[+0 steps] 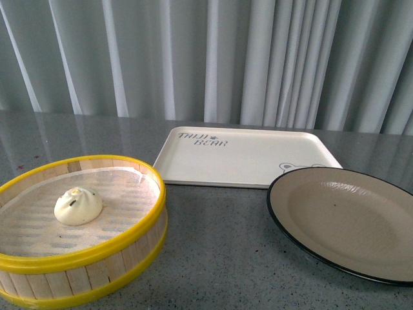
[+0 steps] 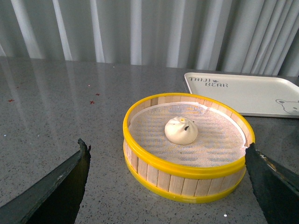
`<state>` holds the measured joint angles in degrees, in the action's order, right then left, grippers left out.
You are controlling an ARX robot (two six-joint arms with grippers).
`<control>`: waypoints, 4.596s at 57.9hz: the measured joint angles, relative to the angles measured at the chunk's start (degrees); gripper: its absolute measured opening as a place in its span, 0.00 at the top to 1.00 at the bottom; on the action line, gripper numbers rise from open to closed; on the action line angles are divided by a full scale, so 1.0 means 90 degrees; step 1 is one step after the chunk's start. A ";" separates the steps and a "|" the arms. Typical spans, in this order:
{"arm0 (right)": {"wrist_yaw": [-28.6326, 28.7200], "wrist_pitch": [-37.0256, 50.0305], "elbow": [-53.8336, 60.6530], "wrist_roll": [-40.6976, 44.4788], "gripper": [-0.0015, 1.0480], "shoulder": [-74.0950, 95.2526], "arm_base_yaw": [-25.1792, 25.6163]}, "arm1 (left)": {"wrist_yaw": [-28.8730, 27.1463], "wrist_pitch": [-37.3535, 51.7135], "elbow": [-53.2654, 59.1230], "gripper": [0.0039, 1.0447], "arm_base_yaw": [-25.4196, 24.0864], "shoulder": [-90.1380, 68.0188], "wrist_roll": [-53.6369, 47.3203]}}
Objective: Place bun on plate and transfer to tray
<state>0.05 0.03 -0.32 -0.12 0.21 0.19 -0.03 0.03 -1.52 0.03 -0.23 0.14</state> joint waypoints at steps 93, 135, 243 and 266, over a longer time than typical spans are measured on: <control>0.0000 0.0000 0.0000 0.0000 0.08 0.0000 0.0000 | 0.0000 0.0000 0.0000 0.06 0.0000 0.0000 0.0000; 0.0005 0.0000 0.0000 0.0000 0.08 0.0000 -0.0002 | 0.0299 0.1586 -0.3439 0.06 0.0743 -0.6926 0.0661; 0.0002 0.0000 0.0000 0.0000 0.08 0.0000 -0.0002 | -0.0716 0.1559 -0.5445 0.06 0.1117 -1.0841 0.0015; 0.0002 0.0000 0.0000 0.0000 0.08 0.0000 -0.0002 | -0.0678 0.1749 -0.5340 0.06 0.1185 -1.0848 -0.0199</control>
<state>0.08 0.03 -0.32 -0.12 0.21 0.16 -6.13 15.77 -49.58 10.70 -97.86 -1.65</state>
